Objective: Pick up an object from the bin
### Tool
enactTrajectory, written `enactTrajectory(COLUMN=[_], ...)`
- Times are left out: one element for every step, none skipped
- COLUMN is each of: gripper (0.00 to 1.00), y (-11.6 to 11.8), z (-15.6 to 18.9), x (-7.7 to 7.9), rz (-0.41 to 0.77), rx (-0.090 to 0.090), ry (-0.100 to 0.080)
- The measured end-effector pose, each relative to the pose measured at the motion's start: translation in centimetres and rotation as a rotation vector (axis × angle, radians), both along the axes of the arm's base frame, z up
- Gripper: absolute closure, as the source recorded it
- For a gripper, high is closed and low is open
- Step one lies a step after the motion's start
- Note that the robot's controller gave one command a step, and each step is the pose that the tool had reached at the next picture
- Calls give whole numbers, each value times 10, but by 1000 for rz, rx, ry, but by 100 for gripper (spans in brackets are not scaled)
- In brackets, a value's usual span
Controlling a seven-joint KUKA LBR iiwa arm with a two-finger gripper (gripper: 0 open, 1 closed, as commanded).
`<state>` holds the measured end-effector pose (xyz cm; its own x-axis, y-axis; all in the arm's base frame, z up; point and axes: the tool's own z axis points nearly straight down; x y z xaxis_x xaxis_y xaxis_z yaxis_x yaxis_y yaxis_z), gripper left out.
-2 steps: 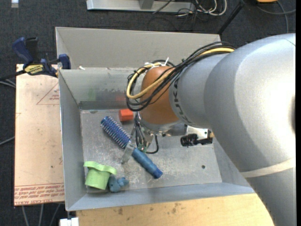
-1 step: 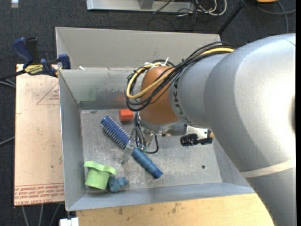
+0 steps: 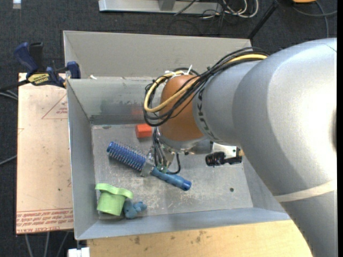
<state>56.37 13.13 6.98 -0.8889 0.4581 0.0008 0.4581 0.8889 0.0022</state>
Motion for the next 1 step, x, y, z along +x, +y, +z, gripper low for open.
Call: enactTrajectory(gripper=[100], y=[0], z=[17], x=[0], rz=[2], rx=[-1], ry=[0])
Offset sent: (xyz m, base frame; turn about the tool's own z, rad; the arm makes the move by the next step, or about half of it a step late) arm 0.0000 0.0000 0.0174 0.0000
